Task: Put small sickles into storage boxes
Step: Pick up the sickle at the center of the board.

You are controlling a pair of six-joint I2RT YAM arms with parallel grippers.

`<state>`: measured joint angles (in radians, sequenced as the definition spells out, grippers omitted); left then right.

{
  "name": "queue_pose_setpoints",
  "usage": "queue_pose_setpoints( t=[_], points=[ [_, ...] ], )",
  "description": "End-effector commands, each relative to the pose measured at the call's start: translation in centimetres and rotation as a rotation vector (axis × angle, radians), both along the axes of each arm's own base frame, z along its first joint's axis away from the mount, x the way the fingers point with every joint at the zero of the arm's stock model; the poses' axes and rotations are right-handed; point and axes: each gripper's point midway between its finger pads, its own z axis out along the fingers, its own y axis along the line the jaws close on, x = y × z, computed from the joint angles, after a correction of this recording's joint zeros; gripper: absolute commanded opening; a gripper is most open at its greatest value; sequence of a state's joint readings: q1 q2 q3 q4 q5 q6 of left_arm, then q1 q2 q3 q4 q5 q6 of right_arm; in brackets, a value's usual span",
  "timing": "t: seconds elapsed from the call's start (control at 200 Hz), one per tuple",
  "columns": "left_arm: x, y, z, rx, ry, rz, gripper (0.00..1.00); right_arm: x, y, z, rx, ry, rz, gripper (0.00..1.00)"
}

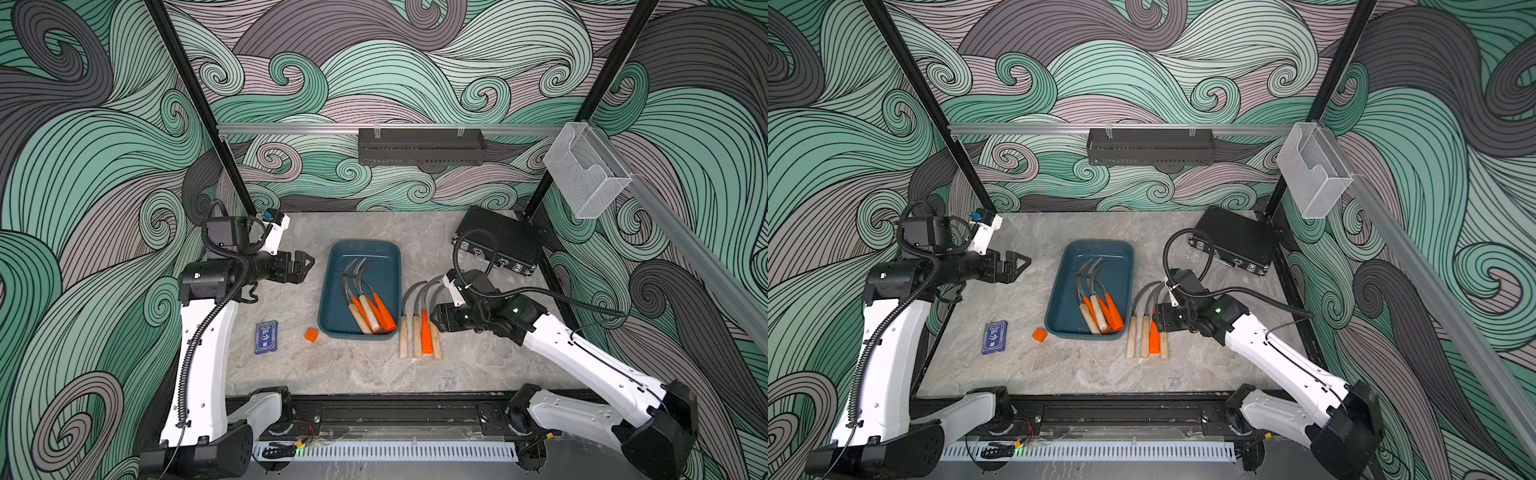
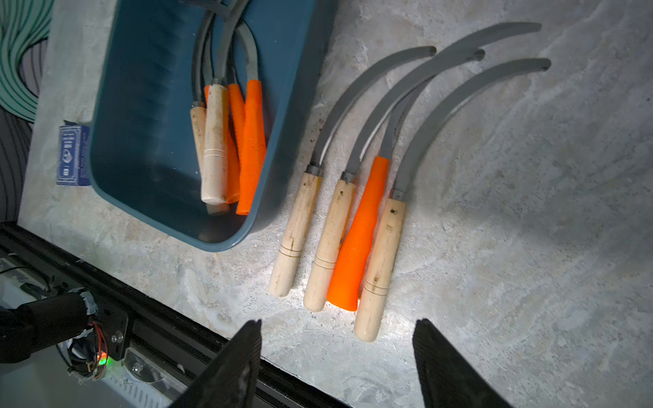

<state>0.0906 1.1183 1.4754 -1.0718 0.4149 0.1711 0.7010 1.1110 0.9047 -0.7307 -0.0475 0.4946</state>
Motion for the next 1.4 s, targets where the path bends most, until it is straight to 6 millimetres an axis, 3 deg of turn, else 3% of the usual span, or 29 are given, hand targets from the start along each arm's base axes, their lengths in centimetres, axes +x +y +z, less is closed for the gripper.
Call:
queue_pose_setpoints(
  t=[0.0, 0.27, 0.695, 1.396],
  points=[
    [0.1, -0.3, 0.1, -0.024, -0.002, -0.01, 0.98, -0.9, -1.8, -1.9, -0.079, 0.064, -0.047, 0.66],
    [0.1, -0.4, 0.0, -0.025, -0.014, -0.013, 0.98, -1.4, -2.4, -5.1, -0.159, 0.167, -0.085, 0.55],
    [0.0, -0.5, -0.5, -0.034, -0.012, -0.019, 0.98, -1.3, -1.1, -8.7, -0.177, 0.265, -0.073, 0.47],
    [-0.2, -0.4, -0.8, -0.025, -0.015, -0.019, 0.99, -0.5, 0.4, -11.3, -0.245, 0.316, -0.053, 0.43]
  ],
)
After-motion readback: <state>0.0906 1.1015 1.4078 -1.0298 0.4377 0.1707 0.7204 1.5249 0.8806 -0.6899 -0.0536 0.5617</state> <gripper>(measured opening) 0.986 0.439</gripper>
